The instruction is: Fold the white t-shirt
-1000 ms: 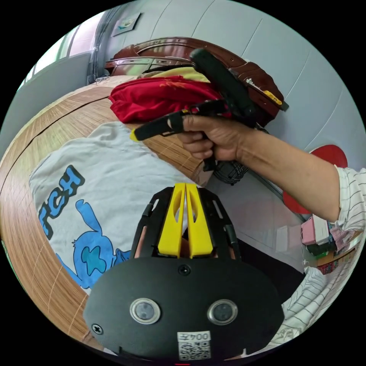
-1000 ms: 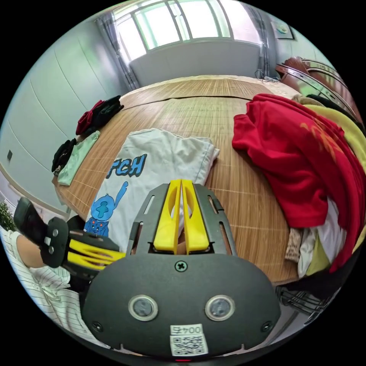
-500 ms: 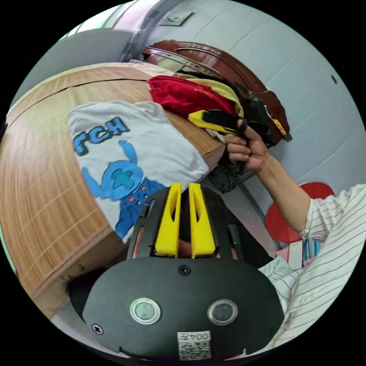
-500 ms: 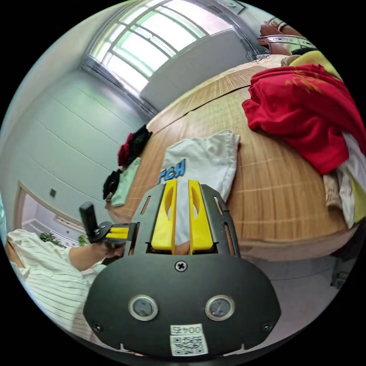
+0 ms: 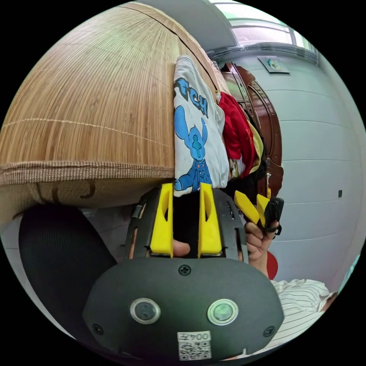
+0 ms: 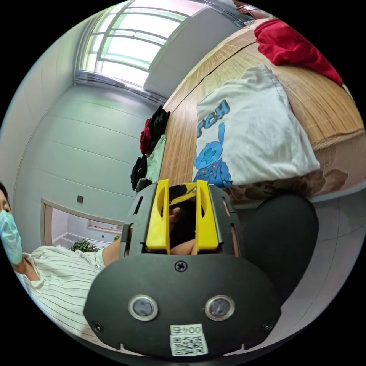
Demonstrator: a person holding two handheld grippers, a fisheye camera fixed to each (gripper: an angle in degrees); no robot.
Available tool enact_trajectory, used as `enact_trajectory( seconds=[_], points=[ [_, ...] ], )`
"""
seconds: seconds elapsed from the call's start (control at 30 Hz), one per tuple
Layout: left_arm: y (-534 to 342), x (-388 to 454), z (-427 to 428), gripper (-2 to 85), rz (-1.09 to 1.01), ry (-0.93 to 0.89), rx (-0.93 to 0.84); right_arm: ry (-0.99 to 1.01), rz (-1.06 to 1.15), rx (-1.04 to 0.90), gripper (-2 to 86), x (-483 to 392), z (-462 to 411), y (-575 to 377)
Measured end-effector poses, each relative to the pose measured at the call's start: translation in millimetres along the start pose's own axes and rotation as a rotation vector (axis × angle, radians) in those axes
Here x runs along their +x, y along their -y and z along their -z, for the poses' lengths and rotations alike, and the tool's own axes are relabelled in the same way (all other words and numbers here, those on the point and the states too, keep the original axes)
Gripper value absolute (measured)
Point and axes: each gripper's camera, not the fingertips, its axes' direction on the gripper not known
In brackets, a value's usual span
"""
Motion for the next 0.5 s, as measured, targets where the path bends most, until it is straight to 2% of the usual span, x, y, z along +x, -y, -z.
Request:
enact_trajectory(
  seconds=[0.17, 0.33, 0.4, 0.5],
  points=[
    [11, 7, 21, 3.0, -0.024, 0.02, -0.026, 0.05, -0.177, -0.017, 14.1, 45, 27, 13],
    [22, 0, 41, 2.6, 0.023, -0.106, -0.035, 0.233, -0.411, 0.041, 16.2, 112, 33, 30],
    [24, -7, 47, 2.7, 0.021, -0.094, -0.048, 0.318, -0.463, 0.082, 15.6, 129, 33, 40],
    [21, -22, 57, 3.2, 0.029, -0.107, -0.04, 0.4, -0.501, 0.116, 7.5, 147, 34, 63]
  ],
)
